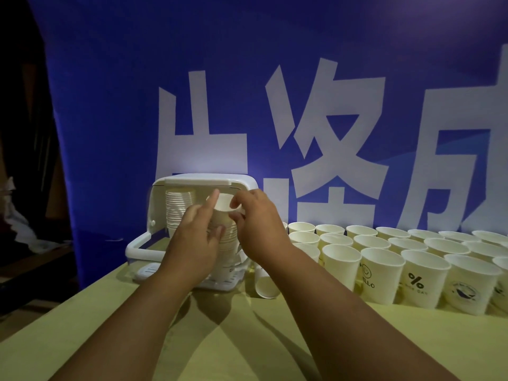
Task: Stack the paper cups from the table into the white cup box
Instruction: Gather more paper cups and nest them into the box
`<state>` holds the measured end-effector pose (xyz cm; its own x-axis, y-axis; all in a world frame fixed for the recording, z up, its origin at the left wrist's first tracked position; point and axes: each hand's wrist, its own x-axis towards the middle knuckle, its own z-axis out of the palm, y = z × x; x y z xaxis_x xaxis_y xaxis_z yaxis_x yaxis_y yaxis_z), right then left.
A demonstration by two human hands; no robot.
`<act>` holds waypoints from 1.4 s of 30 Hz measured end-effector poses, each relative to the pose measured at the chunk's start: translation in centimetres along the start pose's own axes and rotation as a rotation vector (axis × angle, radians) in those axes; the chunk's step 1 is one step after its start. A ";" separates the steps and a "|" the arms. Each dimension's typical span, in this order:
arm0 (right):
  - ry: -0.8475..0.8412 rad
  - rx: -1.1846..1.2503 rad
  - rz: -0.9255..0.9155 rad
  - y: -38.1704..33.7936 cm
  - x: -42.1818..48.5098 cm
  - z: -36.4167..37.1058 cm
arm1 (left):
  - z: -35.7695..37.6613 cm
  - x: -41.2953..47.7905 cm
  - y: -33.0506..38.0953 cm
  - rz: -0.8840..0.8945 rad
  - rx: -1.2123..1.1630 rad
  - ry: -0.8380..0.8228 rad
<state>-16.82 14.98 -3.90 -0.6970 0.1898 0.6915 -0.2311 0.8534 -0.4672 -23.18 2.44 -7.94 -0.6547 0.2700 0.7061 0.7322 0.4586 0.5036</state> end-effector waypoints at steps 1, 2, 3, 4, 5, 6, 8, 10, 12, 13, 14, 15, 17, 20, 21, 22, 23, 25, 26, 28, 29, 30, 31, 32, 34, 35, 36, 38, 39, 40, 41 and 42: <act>-0.010 0.025 0.027 0.1 -0.2 0.3 | 0.1 0.0 -0.1 -0.002 0.014 0.018; -0.030 0.038 0.054 0.2 -0.5 0.5 | 0.2 0.0 -0.2 -0.010 0.028 0.027; -0.056 0.038 0.076 0.3 -0.7 0.8 | 0.3 0.0 -0.4 -0.023 0.049 0.028; -0.076 0.028 0.091 0.3 -0.9 1.0 | 0.3 0.0 -0.5 -0.041 0.076 0.015; -0.093 0.014 0.096 0.4 -1.1 1.3 | 0.4 0.0 -0.6 -0.055 0.097 0.002; -0.110 -0.002 0.093 0.4 -1.3 1.6 | 0.4 0.1 -0.8 -0.068 0.104 -0.014; -0.152 -0.016 0.084 0.7 -1.6 2.1 | 0.4 0.1 -1.0 -0.091 0.097 -0.037; -0.183 0.001 0.073 0.9 -1.8 2.3 | 0.3 0.0 -1.1 -0.115 0.089 -0.064; -0.191 0.003 0.053 0.6 -1.8 2.1 | 0.4 -0.1 -1.1 -0.111 0.101 -0.055; -0.183 -0.005 0.037 0.4 -1.8 2.0 | 0.3 -0.2 -1.0 -0.097 0.114 -0.020; -0.162 -0.021 0.030 0.2 -1.8 1.8 | 0.2 -0.2 -0.8 -0.080 0.127 0.030; -0.131 -0.039 0.036 0.1 -1.7 1.6 | 0.1 -0.2 -0.5 -0.049 0.135 0.089; -0.069 -0.084 0.066 -0.1 -1.8 0.7 | -0.1 -0.3 0.1 0.036 0.160 0.176; -0.036 -0.141 0.117 0.0 -2.7 -1.1 | -0.1 -0.7 1.5 0.125 0.170 0.188; -0.034 -0.153 0.130 0.1 -3.3 -1.9 | 0.2 -1.0 2.2 0.147 0.160 0.168; -0.031 -0.171 0.142 0.3 -4.1 -2.7 | 0.4 -1.4 3.1 0.167 0.159 0.141; -0.028 -0.194 0.153 0.6 -4.9 -3.5 | 0.8 -1.8 4.0 0.186 0.166 0.108; -0.025 -0.237 0.181 1.5 -6.7 -5.4 | 1.5 -2.7 6.0 0.200 0.182 0.026; -0.023 -0.251 0.200 2.1 -7.5 -6.6 | 1.9 -3.1 7.1 0.197 0.191 -0.016; -0.016 -0.285 0.240 3.2 -9.3 -9.1 | 2.8 -3.8 9.3 0.186 0.205 -0.090; -0.014 -0.308 0.257 3.8 -10.2 -10.4 | 3.2 -4.4 10.4 0.184 0.202 -0.120; -0.014 -0.336 0.270 4.3 -11.2 -11.7 | 3.8 -4.9 11.6 0.187 0.207 -0.147; -0.012 -0.362 0.284 4.9 -12.1 -13.0 | 4.4 -5.6 12.6 0.195 0.209 -0.173; -0.006 -0.384 0.306 5.4 -13.1 -14.3 | 4.9 -6.2 13.7 0.205 0.205 -0.194; 0.017 -0.420 0.346 6.5 -14.9 -17.0 | 6.1 -7.3 15.8 0.219 0.208 -0.228; 0.028 -0.445 0.362 7.0 -15.8 -18.2 | 6.7 -7.7 16.9 0.223 0.216 -0.247; 0.037 -0.470 0.379 7.5 -16.7 -19.5 | 7.3 -8.1 17.8 0.225 0.222 -0.273; 0.051 -0.504 0.415 8.5 -18.6 -22.1 | 8.5 -8.9 19.9 0.225 0.214 -0.324; 0.058 -0.515 0.436 9.0 -19.4 -23.4 | 9.1 -9.3 20.9 0.221 0.204 -0.343; 0.063 -0.526 0.459 9.4 -20.3 -24.6 | 9.7 -9.7 21.9 0.216 0.188 -0.357; 0.070 -0.546 0.477 9.9 -21.1 -25.9 | 10.4 -10.0 22.9 0.213 0.166 -0.372; 0.076 -0.575 0.490 10.3 -21.9 -27.2 | 11.1 -10.4 23.9 0.216 0.154 -0.390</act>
<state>14.55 32.79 -8.89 -0.5755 0.6278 0.5241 0.4980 0.7774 -0.3842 -0.96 19.98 -8.72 -0.5333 0.6575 0.5323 0.8426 0.4687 0.2651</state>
